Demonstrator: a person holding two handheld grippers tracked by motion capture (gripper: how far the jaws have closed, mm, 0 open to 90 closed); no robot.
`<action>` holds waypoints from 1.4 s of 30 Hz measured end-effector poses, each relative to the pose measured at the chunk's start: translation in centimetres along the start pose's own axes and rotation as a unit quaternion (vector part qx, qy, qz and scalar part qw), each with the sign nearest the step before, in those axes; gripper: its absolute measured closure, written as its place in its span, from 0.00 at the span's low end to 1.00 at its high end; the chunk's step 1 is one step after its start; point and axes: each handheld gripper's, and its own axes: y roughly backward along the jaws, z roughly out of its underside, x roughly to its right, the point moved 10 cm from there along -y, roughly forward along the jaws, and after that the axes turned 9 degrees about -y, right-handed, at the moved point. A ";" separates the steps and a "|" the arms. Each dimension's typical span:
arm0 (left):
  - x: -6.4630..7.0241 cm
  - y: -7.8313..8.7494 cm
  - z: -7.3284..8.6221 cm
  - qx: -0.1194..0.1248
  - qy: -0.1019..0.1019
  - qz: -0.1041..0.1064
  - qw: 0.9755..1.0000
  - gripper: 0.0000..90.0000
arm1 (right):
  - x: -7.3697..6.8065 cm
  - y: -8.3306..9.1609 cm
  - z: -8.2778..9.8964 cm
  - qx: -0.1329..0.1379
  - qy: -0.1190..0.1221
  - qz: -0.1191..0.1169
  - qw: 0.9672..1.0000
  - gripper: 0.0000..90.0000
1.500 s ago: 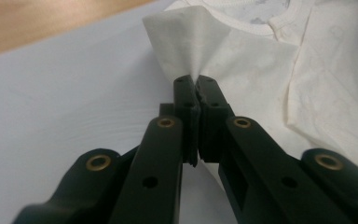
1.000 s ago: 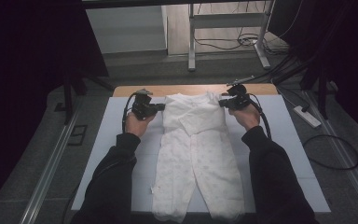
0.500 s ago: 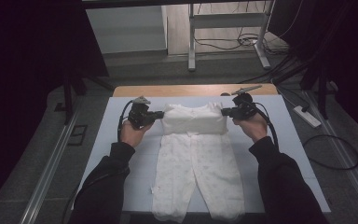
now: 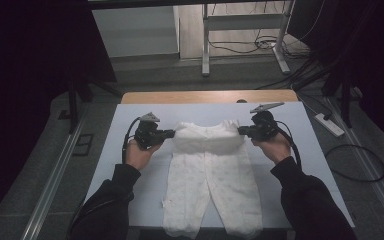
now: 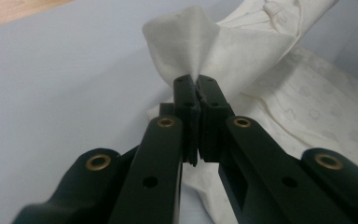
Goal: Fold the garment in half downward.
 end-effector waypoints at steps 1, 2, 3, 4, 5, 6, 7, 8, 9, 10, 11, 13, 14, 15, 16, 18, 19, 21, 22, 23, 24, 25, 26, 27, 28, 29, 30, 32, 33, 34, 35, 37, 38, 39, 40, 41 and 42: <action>0.3 0.1 0.1 0.000 0.001 0.001 1.000 0.98 | -0.1 0.1 0.1 0.000 0.002 0.001 1.000 0.96; 0.5 0.3 0.1 -0.001 0.002 0.002 1.000 0.98 | -0.3 0.3 0.3 -0.001 0.003 0.001 1.000 0.96; 0.8 0.4 0.2 0.000 0.002 0.002 1.000 0.98 | -0.4 0.4 0.6 -0.002 0.003 -0.001 1.000 0.96; 1.0 0.5 0.2 0.002 0.003 0.003 1.000 0.98 | -0.6 0.6 0.7 -0.001 0.005 -0.002 1.000 0.96; 1.2 0.7 0.3 0.000 0.003 0.004 1.000 0.98 | -0.7 0.8 1.0 -0.002 0.005 -0.001 1.000 0.96; 1.5 0.8 0.4 0.001 0.004 0.004 1.000 0.98 | -0.8 0.9 1.1 -0.003 0.006 -0.003 1.000 0.96; 1.8 1.0 0.5 0.001 0.006 0.006 1.000 0.98 | -1.0 1.1 1.3 -0.002 0.007 -0.004 1.000 0.96; 1.9 1.1 0.6 -0.001 0.005 0.008 1.000 0.98 | -1.2 1.3 1.5 -0.003 0.008 -0.005 1.000 0.96; 2.2 1.2 0.7 0.000 0.005 0.007 1.000 0.98 | -1.3 1.4 1.7 -0.003 0.009 -0.006 1.000 0.96; 2.4 1.3 0.8 0.001 0.006 0.009 1.000 0.98 | -1.4 1.6 1.8 -0.003 0.010 -0.008 1.000 0.96; 2.6 1.5 0.9 -0.001 0.005 0.010 1.000 0.98 | -1.6 1.7 1.9 -0.003 0.011 -0.008 1.000 0.96; 3.1 1.7 1.1 0.000 0.004 0.010 1.000 0.98 | -2.0 2.1 2.2 -0.005 0.011 -0.010 1.000 0.96; 3.3 1.9 1.2 -0.001 0.004 0.011 1.000 0.98 | -2.1 2.2 2.4 -0.005 0.012 -0.012 1.000 0.96; 3.6 2.0 1.2 0.000 0.004 0.011 1.000 0.98 | -2.3 2.4 2.5 -0.005 0.013 -0.013 1.000 0.96; 3.8 2.2 1.3 0.000 0.004 0.012 1.000 0.98 | -2.5 2.6 2.7 -0.007 0.012 -0.014 1.000 0.96; 4.2 2.5 1.5 0.000 0.003 0.013 1.000 0.98 | -2.9 2.9 3.2 -0.009 0.015 -0.019 1.000 0.96; 4.4 2.6 1.5 0.002 0.004 0.014 1.000 0.98 | -3.1 3.1 3.4 -0.012 0.016 -0.021 1.000 0.96; 4.9 2.9 1.8 0.000 0.006 0.017 1.000 0.98 | -3.4 3.3 4.0 -0.015 0.016 -0.021 1.000 0.96; 5.1 3.0 1.9 -0.001 0.005 0.017 1.000 0.98 | -3.5 3.5 4.2 -0.017 0.016 -0.022 0.999 0.96; 5.4 3.0 2.0 -0.001 0.006 0.019 1.000 0.98 | -3.6 3.7 4.4 -0.018 0.014 -0.023 0.999 0.96; 5.7 3.1 2.1 -0.002 0.007 0.021 1.000 0.98 | -3.7 3.9 4.6 -0.020 0.014 -0.025 0.999 0.96; 6.0 3.2 2.2 -0.003 0.005 0.023 1.000 0.98 | -3.9 4.0 4.8 -0.020 0.014 -0.025 0.999 0.96; 6.2 3.4 2.3 -0.004 0.006 0.024 1.000 0.98 | -4.0 4.2 5.0 -0.021 0.013 -0.025 0.999 0.96; 6.5 3.5 2.4 -0.004 0.006 0.026 1.000 0.98 | -4.1 4.4 5.2 -0.021 0.012 -0.027 0.999 0.96; 6.8 3.6 2.5 -0.004 0.006 0.028 1.000 0.98 | -4.2 4.7 5.3 -0.021 0.012 -0.028 0.999 0.96; 7.1 3.8 2.6 -0.003 0.006 0.030 1.000 0.98 | -4.4 4.9 5.5 -0.020 0.011 -0.029 0.999 0.96; 7.3 4.0 2.7 -0.002 0.006 0.032 0.999 0.98 | -4.6 5.1 5.7 -0.021 0.010 -0.030 0.999 0.96; 7.9 4.3 2.9 -0.001 0.007 0.036 0.999 0.98 | -4.8 5.5 6.0 -0.022 0.010 -0.032 0.999 0.96; 8.1 4.5 3.0 0.000 0.008 0.037 0.999 0.98 | -5.0 5.7 6.3 -0.023 0.009 -0.034 0.999 0.96; 8.4 4.6 3.1 -0.001 0.007 0.039 0.999 0.98 | -5.1 5.8 6.5 -0.024 0.010 -0.036 0.999 0.96; 8.6 4.7 3.3 -0.002 0.005 0.040 0.999 0.98 | -5.3 6.0 6.7 -0.026 0.010 -0.037 0.999 0.96; 9.1 4.9 3.5 -0.003 0.009 0.044 0.999 0.98 | -5.6 6.3 7.2 -0.029 0.010 -0.039 0.999 0.96; 9.3 5.0 3.7 -0.004 0.010 0.045 0.999 0.98 | -5.7 6.4 7.4 -0.031 0.010 -0.040 0.999 0.96; 9.6 5.1 3.9 -0.005 0.009 0.045 0.999 0.98 | -5.9 6.5 7.7 -0.034 0.011 -0.041 0.999 0.96; 9.8 5.2 4.0 -0.006 0.010 0.046 0.999 0.98 | -6.1 6.7 7.9 -0.036 0.011 -0.041 0.998 0.96; 10.1 5.3 4.2 -0.007 0.011 0.049 0.999 0.98 | -6.2 6.8 8.2 -0.038 0.012 -0.042 0.998 0.96; 10.4 5.4 4.4 -0.009 0.011 0.049 0.999 0.98 | -6.4 7.0 8.5 -0.041 0.013 -0.042 0.998 0.96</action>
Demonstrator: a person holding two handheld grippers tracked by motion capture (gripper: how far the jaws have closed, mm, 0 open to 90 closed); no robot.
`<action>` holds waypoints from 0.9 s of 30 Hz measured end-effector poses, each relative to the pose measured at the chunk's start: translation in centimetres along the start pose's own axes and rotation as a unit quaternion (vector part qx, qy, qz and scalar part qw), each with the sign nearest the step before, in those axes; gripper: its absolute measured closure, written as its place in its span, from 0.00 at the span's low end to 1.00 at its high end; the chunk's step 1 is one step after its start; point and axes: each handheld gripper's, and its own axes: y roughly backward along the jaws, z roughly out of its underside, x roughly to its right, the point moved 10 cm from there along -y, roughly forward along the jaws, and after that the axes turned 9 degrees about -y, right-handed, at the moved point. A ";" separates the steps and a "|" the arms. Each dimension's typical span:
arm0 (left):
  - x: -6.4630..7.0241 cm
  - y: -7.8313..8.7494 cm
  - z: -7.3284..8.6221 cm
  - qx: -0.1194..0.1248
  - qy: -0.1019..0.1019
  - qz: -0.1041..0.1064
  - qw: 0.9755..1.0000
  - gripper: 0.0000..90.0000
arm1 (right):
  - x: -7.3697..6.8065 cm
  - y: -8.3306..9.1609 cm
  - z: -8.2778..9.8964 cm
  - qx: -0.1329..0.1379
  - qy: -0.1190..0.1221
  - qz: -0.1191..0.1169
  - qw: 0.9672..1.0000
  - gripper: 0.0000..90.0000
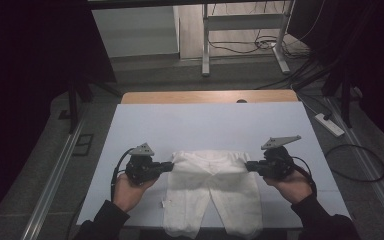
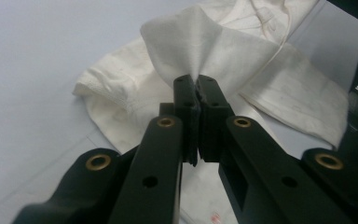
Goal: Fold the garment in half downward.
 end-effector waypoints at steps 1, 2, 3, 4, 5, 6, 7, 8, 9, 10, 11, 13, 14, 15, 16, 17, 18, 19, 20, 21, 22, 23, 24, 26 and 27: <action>0.3 0.1 0.2 -0.003 0.000 0.000 1.000 0.98 | -0.2 0.1 0.3 -0.003 0.003 0.000 1.000 0.96; 0.5 0.1 0.3 -0.003 0.000 0.002 1.000 0.98 | -0.4 0.2 0.6 -0.005 0.003 -0.002 1.000 0.96; 0.8 0.2 0.5 -0.005 0.000 0.003 1.000 0.98 | -0.6 0.3 0.8 -0.007 0.003 -0.002 1.000 0.96; 1.1 0.3 0.7 -0.006 -0.001 0.003 1.000 0.98 | -0.8 0.4 1.1 -0.009 0.004 -0.003 1.000 0.96; 1.4 0.4 0.8 -0.005 -0.001 0.004 1.000 0.98 | -0.9 0.5 1.4 -0.010 0.005 -0.003 1.000 0.96; 1.6 0.5 0.9 -0.002 -0.001 0.003 1.000 0.98 | -1.1 0.6 1.6 -0.011 0.004 -0.005 1.000 0.96; 1.8 0.6 1.0 -0.001 0.000 0.004 1.000 0.98 | -1.3 0.7 1.9 -0.013 0.004 -0.006 1.000 0.96; 2.1 0.8 1.2 0.000 0.001 0.005 1.000 0.98 | -1.4 0.8 2.2 -0.014 0.003 -0.007 1.000 0.96; 2.3 0.8 1.3 0.001 0.002 0.006 1.000 0.98 | -1.6 0.8 2.4 -0.016 0.003 -0.008 1.000 0.96; 2.5 0.9 1.5 0.000 0.003 0.007 1.000 0.98 | -1.7 0.8 2.7 -0.018 0.003 -0.008 1.000 0.96; 2.7 1.0 1.7 -0.001 0.003 0.006 1.000 0.98 | -1.8 0.8 3.0 -0.021 0.002 -0.008 1.000 0.96; 3.2 1.1 2.1 -0.007 0.000 0.005 1.000 0.98 | -2.1 0.8 3.4 -0.026 0.003 -0.009 1.000 0.96; 3.4 1.1 2.3 -0.010 0.000 0.005 1.000 0.98 | -2.2 0.8 3.6 -0.027 0.003 -0.009 1.000 0.96; 3.7 1.1 2.5 -0.013 0.001 0.005 1.000 0.98 | -2.3 0.8 3.9 -0.030 0.004 -0.010 1.000 0.96; 3.9 1.1 2.7 -0.017 0.000 0.005 1.000 0.98 | -2.5 0.8 4.0 -0.032 0.003 -0.011 0.999 0.96; 4.1 1.1 3.0 -0.021 0.000 0.004 1.000 0.98 | -2.6 0.8 4.2 -0.034 0.004 -0.011 0.999 0.96; 4.3 1.1 3.2 -0.024 0.000 0.004 1.000 0.98 | -2.7 0.8 4.4 -0.035 0.004 -0.012 0.999 0.96; 4.5 1.1 3.3 -0.026 0.000 0.004 1.000 0.98 | -2.9 0.8 4.7 -0.038 0.003 -0.013 0.999 0.96; 4.6 1.0 3.6 -0.031 -0.002 0.004 1.000 0.98 | -3.0 0.8 4.9 -0.040 0.003 -0.012 0.999 0.96; 4.9 1.0 3.8 -0.034 -0.002 0.005 0.999 0.98 | -3.1 0.8 5.1 -0.042 0.002 -0.013 0.999 0.96; 5.1 1.0 3.9 -0.034 0.001 0.007 0.999 0.98 | -3.2 0.8 5.4 -0.045 -0.001 -0.013 0.999 0.96; 5.3 0.9 4.1 -0.035 0.004 0.009 0.999 0.98 | -3.2 0.7 5.7 -0.048 -0.003 -0.013 0.999 0.96; 5.5 0.9 4.3 -0.039 0.003 0.009 0.999 0.98 | -3.2 0.6 6.0 -0.053 -0.002 -0.011 0.999 0.96; 5.7 0.8 4.6 -0.046 0.000 0.007 0.999 0.98 | -3.3 0.4 6.5 -0.060 0.001 -0.007 0.998 0.96; 5.9 0.7 4.8 -0.050 0.000 0.006 0.999 0.98 | -3.3 0.3 6.7 -0.062 0.001 -0.006 0.998 0.96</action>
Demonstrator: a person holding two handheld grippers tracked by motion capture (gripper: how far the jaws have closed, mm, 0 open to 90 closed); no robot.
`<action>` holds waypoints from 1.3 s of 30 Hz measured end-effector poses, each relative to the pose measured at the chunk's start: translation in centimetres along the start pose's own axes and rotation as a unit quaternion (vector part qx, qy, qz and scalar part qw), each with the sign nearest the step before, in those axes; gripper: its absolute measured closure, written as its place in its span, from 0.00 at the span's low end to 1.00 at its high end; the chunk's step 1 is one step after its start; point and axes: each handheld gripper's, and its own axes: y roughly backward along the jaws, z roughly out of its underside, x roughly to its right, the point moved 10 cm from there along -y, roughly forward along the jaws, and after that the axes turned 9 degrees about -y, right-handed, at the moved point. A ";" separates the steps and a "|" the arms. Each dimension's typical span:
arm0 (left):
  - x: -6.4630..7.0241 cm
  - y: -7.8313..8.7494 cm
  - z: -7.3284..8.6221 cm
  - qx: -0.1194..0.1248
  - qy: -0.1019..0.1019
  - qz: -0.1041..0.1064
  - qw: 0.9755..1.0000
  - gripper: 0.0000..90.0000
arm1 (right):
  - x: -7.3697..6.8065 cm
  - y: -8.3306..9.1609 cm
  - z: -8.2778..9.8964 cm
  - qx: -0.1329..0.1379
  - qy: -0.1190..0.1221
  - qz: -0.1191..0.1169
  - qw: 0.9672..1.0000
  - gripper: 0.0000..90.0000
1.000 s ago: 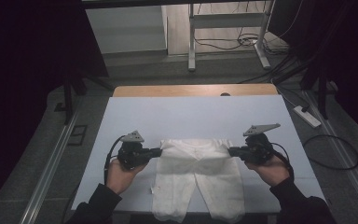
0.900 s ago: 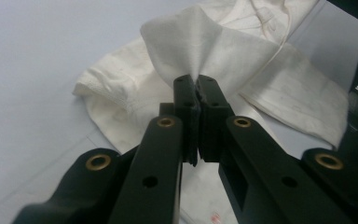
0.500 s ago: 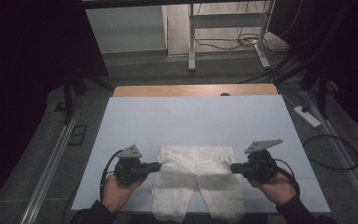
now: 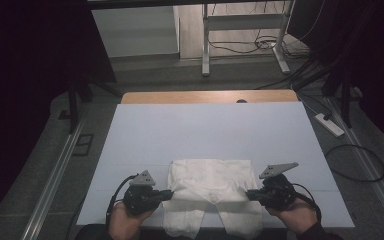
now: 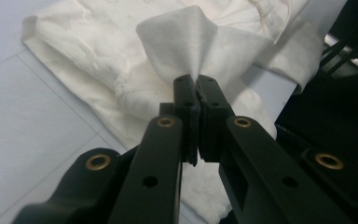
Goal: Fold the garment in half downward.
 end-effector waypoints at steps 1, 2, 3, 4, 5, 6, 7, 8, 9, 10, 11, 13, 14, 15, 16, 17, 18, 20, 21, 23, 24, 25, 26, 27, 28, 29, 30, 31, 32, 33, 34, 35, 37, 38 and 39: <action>0.1 -0.1 0.2 -0.007 -0.003 0.001 1.000 0.98 | 0.1 -0.1 0.2 -0.003 0.002 0.003 1.000 0.96; 0.2 -0.2 0.3 -0.009 -0.003 0.000 1.000 0.98 | 0.1 -0.2 0.4 -0.006 0.002 0.006 1.000 0.96; 0.2 -0.3 0.4 -0.011 -0.004 0.000 1.000 0.98 | 0.1 -0.3 0.6 -0.008 0.002 0.007 1.000 0.96; 0.2 -0.4 0.6 -0.014 -0.003 0.001 1.000 0.98 | 0.1 -0.4 0.7 -0.009 0.002 0.008 1.000 0.96; 0.3 -0.5 0.7 -0.017 -0.002 0.004 1.000 0.98 | 0.2 -0.5 0.9 -0.013 0.002 0.009 1.000 0.96; 0.4 -0.6 0.8 -0.020 -0.001 0.005 1.000 0.97 | 0.1 -0.6 1.1 -0.016 0.000 0.011 1.000 0.96; 0.5 -0.8 1.0 -0.026 -0.003 0.006 1.000 0.97 | 0.2 -0.7 1.3 -0.018 0.001 0.011 1.000 0.96; 0.5 -0.9 1.2 -0.031 -0.004 0.006 0.999 0.97 | 0.2 -0.8 1.5 -0.022 0.001 0.010 1.000 0.96; 0.5 -1.1 1.3 -0.037 -0.004 0.009 0.999 0.97 | 0.1 -0.9 1.7 -0.025 -0.001 0.010 1.000 0.96; 0.5 -1.2 1.4 -0.042 -0.004 0.008 0.999 0.97 | 0.1 -1.1 1.9 -0.030 0.000 0.012 0.999 0.96; 0.5 -1.3 1.5 -0.048 -0.006 0.007 0.999 0.97 | 0.1 -1.2 2.1 -0.035 0.002 0.013 0.999 0.96; 0.5 -1.6 1.8 -0.061 -0.010 0.007 0.998 0.97 | 0.2 -1.7 2.5 -0.045 0.006 0.018 0.999 0.96; 0.5 -1.8 2.0 -0.066 -0.011 0.007 0.998 0.97 | 0.2 -1.8 2.7 -0.051 0.008 0.022 0.998 0.96; 0.6 -2.0 2.1 -0.075 -0.014 0.007 0.997 0.97 | 0.2 -2.0 2.8 -0.055 0.010 0.024 0.998 0.96; 0.6 -2.1 2.3 -0.080 -0.016 0.008 0.997 0.97 | 0.3 -2.2 2.9 -0.059 0.014 0.027 0.998 0.96; 0.6 -2.3 2.4 -0.086 -0.018 0.007 0.996 0.97 | 0.3 -2.3 2.9 -0.060 0.013 0.028 0.998 0.96; 0.6 -2.4 2.6 -0.091 -0.020 0.008 0.996 0.96 | 0.4 -2.4 3.0 -0.064 0.015 0.029 0.997 0.96; 0.6 -2.7 2.8 -0.103 -0.024 0.008 0.994 0.96 | 0.5 -2.6 3.2 -0.070 0.014 0.030 0.997 0.95; 0.6 -2.9 3.0 -0.108 -0.024 0.008 0.994 0.96 | 0.5 -2.7 3.4 -0.076 0.014 0.031 0.997 0.95; 0.6 -3.1 3.2 -0.118 -0.025 0.009 0.993 0.95 | 0.7 -3.0 3.6 -0.085 0.009 0.032 0.996 0.94; 0.5 -3.2 3.3 -0.123 -0.027 0.009 0.992 0.95 | 0.7 -3.2 3.7 -0.088 0.009 0.033 0.996 0.94; 0.5 -3.2 3.4 -0.126 -0.027 0.009 0.992 0.95 | 0.8 -3.2 3.8 -0.091 0.009 0.034 0.995 0.94; 0.5 -3.3 3.4 -0.127 -0.027 0.008 0.991 0.95 | 0.8 -3.3 3.8 -0.093 0.010 0.034 0.995 0.94; 0.5 -3.3 3.4 -0.128 -0.027 0.009 0.991 0.95 | 0.7 -3.3 3.8 -0.092 0.010 0.034 0.995 0.94; 0.5 -3.3 3.4 -0.127 -0.026 0.009 0.991 0.94 | 0.7 -3.2 3.7 -0.091 0.010 0.034 0.995 0.94; 0.5 -3.2 3.4 -0.127 -0.024 0.009 0.992 0.94 | 0.7 -3.2 3.7 -0.090 0.011 0.034 0.995 0.94; 0.4 -3.1 3.3 -0.125 -0.023 0.008 0.992 0.92 | 0.7 -3.1 3.6 -0.087 0.011 0.034 0.996 0.93; 0.4 -3.0 3.1 -0.118 -0.021 0.008 0.993 0.90 | 0.7 -2.9 3.5 -0.083 0.012 0.034 0.996 0.91; 0.5 -2.9 3.0 -0.111 -0.018 0.014 0.994 0.86 | 0.6 -2.8 3.3 -0.076 0.013 0.034 0.996 0.89; 0.6 -2.8 2.8 -0.103 -0.015 0.020 0.994 0.80 | 0.6 -2.6 3.1 -0.067 0.015 0.034 0.997 0.86; 0.6 -2.7 2.6 -0.098 -0.011 0.021 0.995 0.75 | 0.5 -2.4 2.9 -0.059 0.016 0.034 0.998 0.83; 0.7 -2.7 2.6 -0.096 -0.012 0.019 0.995 0.70 | 0.5 -2.2 2.6 -0.052 0.017 0.035 0.998 0.80; 0.6 -2.6 2.5 -0.095 -0.018 0.015 0.995 0.64 | 0.5 -1.9 2.2 -0.038 0.021 0.035 0.998 0.73; 0.6 -2.5 2.4 -0.093 -0.019 0.011 0.995 0.60 | 0.6 -1.8 2.1 -0.031 0.021 0.036 0.999 0.70; 0.5 -2.4 2.3 -0.090 -0.020 0.009 0.996 0.57 | 0.7 -1.7 1.9 -0.025 0.022 0.037 0.999 0.66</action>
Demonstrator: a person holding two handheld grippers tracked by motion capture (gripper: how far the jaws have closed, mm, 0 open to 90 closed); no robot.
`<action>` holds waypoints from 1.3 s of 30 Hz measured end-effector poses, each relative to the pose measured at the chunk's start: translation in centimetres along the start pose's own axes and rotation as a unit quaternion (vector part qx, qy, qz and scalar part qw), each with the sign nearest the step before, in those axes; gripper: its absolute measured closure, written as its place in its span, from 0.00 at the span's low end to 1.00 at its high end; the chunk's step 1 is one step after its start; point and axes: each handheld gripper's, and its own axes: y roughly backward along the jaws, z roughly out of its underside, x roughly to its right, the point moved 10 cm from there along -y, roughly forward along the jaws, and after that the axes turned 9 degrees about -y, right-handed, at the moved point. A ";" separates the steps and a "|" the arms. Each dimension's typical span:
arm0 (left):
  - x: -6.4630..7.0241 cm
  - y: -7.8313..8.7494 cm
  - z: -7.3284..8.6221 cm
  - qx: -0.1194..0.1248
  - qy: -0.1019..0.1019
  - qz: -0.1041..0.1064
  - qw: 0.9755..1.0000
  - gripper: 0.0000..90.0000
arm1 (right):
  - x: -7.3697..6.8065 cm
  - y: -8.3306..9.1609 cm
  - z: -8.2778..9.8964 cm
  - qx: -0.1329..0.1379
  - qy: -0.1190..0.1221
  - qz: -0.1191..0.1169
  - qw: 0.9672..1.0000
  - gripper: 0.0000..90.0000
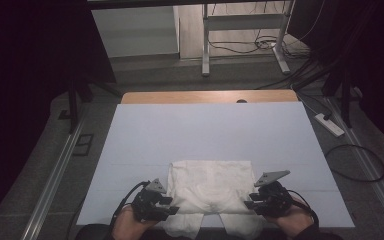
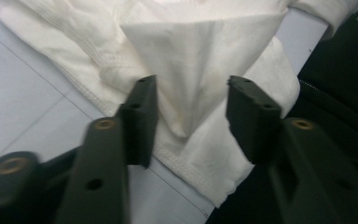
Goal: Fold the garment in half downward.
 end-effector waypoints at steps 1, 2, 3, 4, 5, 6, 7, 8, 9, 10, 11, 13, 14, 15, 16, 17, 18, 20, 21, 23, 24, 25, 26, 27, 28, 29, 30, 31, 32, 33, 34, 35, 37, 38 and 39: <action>0.0 0.1 -0.1 0.002 -0.001 -0.002 1.000 0.54 | 0.1 0.1 -0.1 0.004 0.000 0.003 1.000 0.62; -0.1 0.1 -0.2 0.007 -0.002 -0.003 1.000 0.50 | 0.1 0.1 -0.2 0.006 0.001 0.004 1.000 0.58; -0.1 0.1 -0.2 0.009 -0.002 -0.005 1.000 0.46 | 0.1 0.1 -0.2 0.008 0.002 0.005 1.000 0.55; -0.2 0.2 -0.3 0.011 -0.002 -0.005 1.000 0.42 | 0.1 0.1 -0.3 0.012 0.003 0.008 1.000 0.50; -0.3 0.1 -0.3 0.013 -0.001 -0.005 1.000 0.39 | 0.1 0.2 -0.4 0.015 0.004 0.011 1.000 0.46; -0.3 0.1 -0.4 0.015 0.001 -0.006 1.000 0.35 | 0.1 0.2 -0.6 0.018 0.007 0.013 1.000 0.42; -0.4 0.2 -0.4 0.016 0.001 -0.008 1.000 0.32 | 0.2 0.2 -0.7 0.021 0.008 0.016 1.000 0.39; -0.5 0.2 -0.5 0.016 0.002 -0.010 1.000 0.29 | 0.2 0.2 -0.8 0.024 0.008 0.018 1.000 0.36; -0.6 0.2 -0.6 0.019 0.004 -0.010 1.000 0.26 | 0.2 0.3 -0.9 0.026 0.008 0.019 0.999 0.33; -0.6 0.2 -0.7 0.021 0.005 -0.010 1.000 0.23 | 0.2 0.3 -1.1 0.030 0.010 0.022 0.999 0.28; -0.7 0.3 -0.8 0.023 0.005 -0.009 1.000 0.22 | 0.2 0.2 -1.1 0.030 0.011 0.024 0.999 0.26; -0.8 0.4 -1.1 0.032 0.008 -0.007 0.999 0.17 | 0.2 0.2 -1.3 0.034 0.011 0.025 0.999 0.19; -0.9 0.4 -1.2 0.035 0.009 -0.006 0.999 0.15 | 0.2 0.2 -1.4 0.036 0.010 0.024 0.999 0.16; -0.9 0.4 -1.3 0.038 0.011 -0.006 0.999 0.13 | 0.1 0.2 -1.5 0.037 0.010 0.022 0.999 0.13; -1.0 0.5 -1.4 0.039 0.011 -0.006 0.999 0.09 | 0.1 0.2 -1.7 0.040 0.012 0.019 0.999 0.08; -1.1 0.4 -1.5 0.042 0.012 -0.006 0.999 0.06 | 0.0 0.1 -1.8 0.042 0.012 0.015 0.999 0.03; -1.1 0.5 -1.6 0.042 0.009 -0.006 0.999 0.04 | -0.1 0.0 -1.9 0.042 0.016 0.009 0.999 0.00; -1.2 0.4 -1.8 0.044 0.003 -0.005 0.999 0.00 | -0.2 -0.2 -2.0 0.042 0.020 0.004 0.999 0.00; -1.2 0.4 -1.9 0.045 0.000 -0.005 0.999 0.00 | -0.2 -0.3 -2.0 0.042 0.022 0.002 0.999 0.00; -1.1 0.2 -2.1 0.044 -0.010 -0.001 0.999 0.00 | -0.1 -0.5 -2.0 0.038 0.019 0.001 0.999 0.00; -1.1 0.1 -2.2 0.044 -0.014 -0.001 0.999 0.00 | 0.0 -0.5 -2.0 0.038 0.018 0.001 0.999 0.00; -1.1 0.1 -2.4 0.043 -0.019 -0.001 0.999 0.00 | 0.0 -0.5 -2.0 0.037 0.017 0.002 0.999 0.00; -1.1 0.0 -2.6 0.043 -0.023 -0.002 0.999 0.00 | 0.0 -0.5 -2.1 0.036 0.012 0.002 0.999 0.00; -1.1 -0.1 -2.7 0.042 -0.026 -0.003 0.999 0.00 | 0.0 -0.6 -2.1 0.035 0.010 0.002 0.999 0.00; -1.2 -0.2 -2.9 0.038 -0.028 -0.004 0.999 0.00 | 0.1 -0.6 -2.1 0.032 0.007 0.004 0.999 0.00; -1.3 -0.3 -3.0 0.036 -0.028 -0.004 0.999 0.00 | 0.1 -0.7 -2.1 0.028 0.006 0.007 1.000 0.00; -1.4 -0.4 -3.2 0.035 -0.028 -0.005 0.999 0.00 | 0.2 -0.8 -2.1 0.024 0.007 0.011 1.000 0.00; -1.6 -0.4 -3.3 0.033 -0.028 -0.005 0.999 0.00 | 0.2 -0.8 -2.1 0.021 0.005 0.014 1.000 0.00; -1.7 -0.5 -3.4 0.033 -0.029 -0.006 0.999 0.00 | 0.2 -0.9 -2.2 0.018 0.005 0.018 1.000 0.00; -1.9 -0.5 -3.5 0.032 -0.028 -0.007 0.999 0.00 | 0.2 -1.0 -2.3 0.015 0.006 0.022 1.000 0.00; -2.0 -0.6 -3.6 0.033 -0.026 -0.008 0.999 0.00 | 0.2 -1.1 -2.4 0.015 0.010 0.024 1.000 0.00; -2.1 -0.6 -3.7 0.034 -0.024 -0.007 0.999 0.00 | 0.2 -1.1 -2.5 0.012 0.014 0.026 1.000 0.00; -2.3 -0.5 -4.0 0.034 -0.027 -0.009 0.999 0.00 | 0.1 -1.2 -2.7 0.009 0.021 0.029 0.999 0.00; -2.4 -0.6 -4.1 0.035 -0.027 -0.010 0.999 0.00 | 0.0 -1.4 -2.8 0.006 0.024 0.029 0.999 0.00; -2.4 -0.6 -4.2 0.035 -0.029 -0.010 0.999 0.00 | -0.1 -1.4 -2.8 0.004 0.023 0.029 0.999 0.00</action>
